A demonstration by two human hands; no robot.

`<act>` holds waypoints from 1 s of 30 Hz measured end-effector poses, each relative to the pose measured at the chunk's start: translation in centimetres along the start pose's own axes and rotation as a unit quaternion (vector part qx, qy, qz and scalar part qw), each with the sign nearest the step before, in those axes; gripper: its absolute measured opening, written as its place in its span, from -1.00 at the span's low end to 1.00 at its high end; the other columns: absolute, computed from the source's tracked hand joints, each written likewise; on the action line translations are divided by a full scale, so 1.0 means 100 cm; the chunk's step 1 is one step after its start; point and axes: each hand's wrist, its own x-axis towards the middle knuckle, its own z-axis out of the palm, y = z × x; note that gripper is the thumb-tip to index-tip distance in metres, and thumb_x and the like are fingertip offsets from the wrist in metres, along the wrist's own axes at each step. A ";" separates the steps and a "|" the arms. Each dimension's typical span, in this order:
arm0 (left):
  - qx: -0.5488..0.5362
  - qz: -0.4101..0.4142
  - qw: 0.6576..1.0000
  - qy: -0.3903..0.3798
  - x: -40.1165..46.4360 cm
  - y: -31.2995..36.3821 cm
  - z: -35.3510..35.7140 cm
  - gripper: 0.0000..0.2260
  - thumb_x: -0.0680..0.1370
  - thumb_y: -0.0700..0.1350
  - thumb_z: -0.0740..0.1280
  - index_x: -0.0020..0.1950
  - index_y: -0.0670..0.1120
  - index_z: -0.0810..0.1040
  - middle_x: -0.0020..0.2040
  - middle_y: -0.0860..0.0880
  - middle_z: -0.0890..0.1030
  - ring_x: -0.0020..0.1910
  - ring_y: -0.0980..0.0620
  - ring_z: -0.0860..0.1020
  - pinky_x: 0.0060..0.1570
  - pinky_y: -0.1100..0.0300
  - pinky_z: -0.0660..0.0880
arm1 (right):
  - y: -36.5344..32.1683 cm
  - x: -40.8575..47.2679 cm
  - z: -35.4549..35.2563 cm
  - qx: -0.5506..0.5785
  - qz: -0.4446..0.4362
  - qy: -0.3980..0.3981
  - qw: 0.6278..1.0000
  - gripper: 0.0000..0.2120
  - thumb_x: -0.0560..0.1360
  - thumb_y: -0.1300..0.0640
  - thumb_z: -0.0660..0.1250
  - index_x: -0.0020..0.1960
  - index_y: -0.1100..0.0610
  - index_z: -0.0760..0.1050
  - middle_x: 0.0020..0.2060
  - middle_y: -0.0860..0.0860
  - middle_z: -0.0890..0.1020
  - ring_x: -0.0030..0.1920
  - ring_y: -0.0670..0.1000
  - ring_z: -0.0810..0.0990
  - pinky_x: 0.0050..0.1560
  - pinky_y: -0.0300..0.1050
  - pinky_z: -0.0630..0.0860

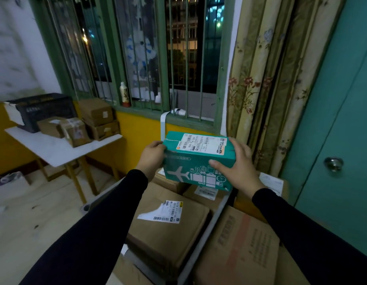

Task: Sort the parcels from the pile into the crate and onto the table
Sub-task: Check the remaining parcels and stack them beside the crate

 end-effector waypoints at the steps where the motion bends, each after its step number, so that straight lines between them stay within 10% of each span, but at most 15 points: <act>1: -0.001 -0.005 1.000 0.010 0.003 -0.003 -0.007 -0.79 0.72 -0.15 0.12 0.28 -0.12 0.47 0.00 -0.06 0.60 -0.09 0.04 0.58 -0.07 0.09 0.56 | -0.002 0.003 0.007 0.001 0.002 -0.012 1.000 -0.11 0.46 -0.20 0.48 0.62 -0.06 0.08 0.51 -0.02 0.12 0.49 0.03 0.27 0.38 -0.19 0.27; 11: 0.026 -0.044 0.996 0.074 0.015 -0.021 -0.071 -0.75 0.74 -0.12 0.09 0.36 -0.11 0.45 -0.05 -0.04 0.56 -0.16 0.07 0.56 -0.28 0.19 0.50 | -0.023 -0.002 0.070 0.017 -0.015 -0.064 0.998 -0.28 0.50 -0.22 0.40 0.56 -0.05 0.25 0.38 0.00 0.18 0.46 0.01 0.23 0.35 -0.28 0.23; 17: 0.016 -0.072 0.993 0.089 0.012 -0.029 -0.091 -0.78 0.74 -0.10 0.09 0.32 -0.08 0.44 -0.02 -0.05 0.57 -0.11 0.05 0.57 -0.26 0.17 0.52 | -0.022 -0.001 0.090 0.106 -0.019 -0.103 0.989 -0.08 0.33 -0.49 0.35 0.57 -0.14 0.20 0.50 -0.04 0.33 0.45 -0.04 0.36 0.40 0.11 0.47; 21: 0.000 -0.076 0.997 0.031 0.014 -0.025 -0.073 -0.66 0.73 -0.12 0.13 0.52 -0.07 0.33 0.15 -0.10 0.57 0.06 -0.06 0.61 0.08 -0.12 0.62 | -0.003 0.013 0.075 0.185 0.036 -0.060 0.980 -0.12 0.44 -0.34 0.43 0.61 -0.08 0.13 0.50 -0.08 0.31 0.44 0.00 0.41 0.33 0.12 0.54; 25: 0.015 -0.089 0.993 -0.076 0.010 -0.020 -0.038 -0.46 0.70 -0.11 0.19 0.64 0.08 0.07 0.14 -0.07 0.53 0.04 -0.08 0.58 -0.03 -0.02 0.58 | 0.022 0.031 0.052 0.288 0.138 0.011 0.948 -0.50 0.62 0.02 0.35 0.51 0.04 0.32 0.33 0.06 0.54 0.15 0.02 0.63 0.03 -0.03 0.61; 30: 0.017 -0.103 0.988 -0.112 0.014 -0.030 -0.001 -0.61 0.69 -0.01 0.26 0.51 0.08 0.28 0.15 -0.10 0.60 -0.01 -0.10 0.62 -0.25 0.04 0.58 | 0.047 0.052 0.041 0.299 0.175 0.062 0.936 -0.60 0.70 0.08 0.22 0.52 -0.04 0.31 0.31 0.05 0.53 0.11 0.00 0.62 -0.06 -0.06 0.60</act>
